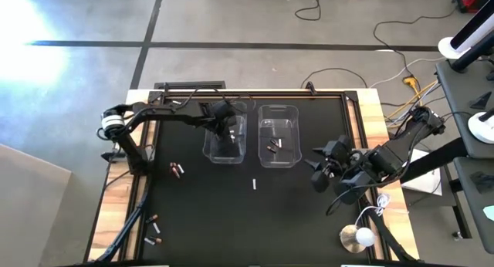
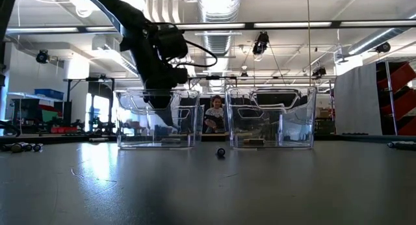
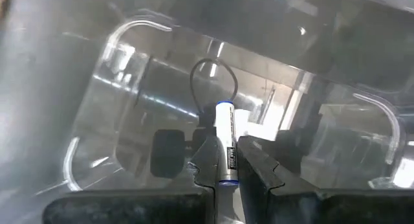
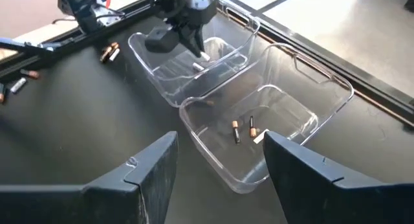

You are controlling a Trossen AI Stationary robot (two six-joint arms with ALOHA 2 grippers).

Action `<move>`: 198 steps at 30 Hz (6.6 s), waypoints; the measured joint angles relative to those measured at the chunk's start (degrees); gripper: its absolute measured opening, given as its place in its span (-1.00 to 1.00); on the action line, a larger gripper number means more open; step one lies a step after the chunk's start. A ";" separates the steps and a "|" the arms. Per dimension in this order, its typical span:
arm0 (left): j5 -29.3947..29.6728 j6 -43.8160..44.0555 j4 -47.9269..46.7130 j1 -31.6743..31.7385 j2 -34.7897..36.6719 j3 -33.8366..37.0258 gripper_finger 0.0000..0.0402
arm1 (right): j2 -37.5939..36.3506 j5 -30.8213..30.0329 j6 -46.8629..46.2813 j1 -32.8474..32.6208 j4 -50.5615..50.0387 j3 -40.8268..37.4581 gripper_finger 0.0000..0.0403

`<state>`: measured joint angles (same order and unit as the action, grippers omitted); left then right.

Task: Sort batteries
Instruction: Put the white battery into the left transparent bin

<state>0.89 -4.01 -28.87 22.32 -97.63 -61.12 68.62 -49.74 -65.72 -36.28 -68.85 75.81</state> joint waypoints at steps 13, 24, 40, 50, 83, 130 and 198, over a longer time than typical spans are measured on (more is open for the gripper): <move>0.04 -3.15 0.48 -3.53 -3.73 0.00 -0.93 | 0.07 0.16 -3.76 0.44 -0.18 -0.02 0.09; 0.06 -2.58 0.42 -4.97 -4.21 0.02 -0.93 | 0.07 0.28 -5.90 0.44 -1.39 -0.07 0.09; -0.62 -4.05 0.18 -5.02 -7.12 0.00 -0.92 | 0.09 0.77 -7.82 0.44 -1.37 -0.09 0.09; -0.57 -3.52 -0.19 -5.02 -7.19 0.02 -0.76 | 0.09 1.14 -10.71 0.44 -1.37 -0.09 0.09; -0.46 35.44 -29.58 -13.85 -0.51 -34.56 0.00 | 0.91 0.05 -4.06 1.08 -4.83 -1.14 0.09; 27.91 101.38 -42.76 -43.61 -38.90 -59.12 0.16 | 1.25 8.87 4.23 0.90 -3.90 -1.44 0.47; 27.35 49.52 -36.58 -48.16 -37.24 -55.16 -0.95 | 1.22 14.22 5.73 0.90 7.39 -9.18 0.24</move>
<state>28.24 45.51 -65.44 -25.84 -134.87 -116.29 69.84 -35.52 -59.99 -35.38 -61.46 66.63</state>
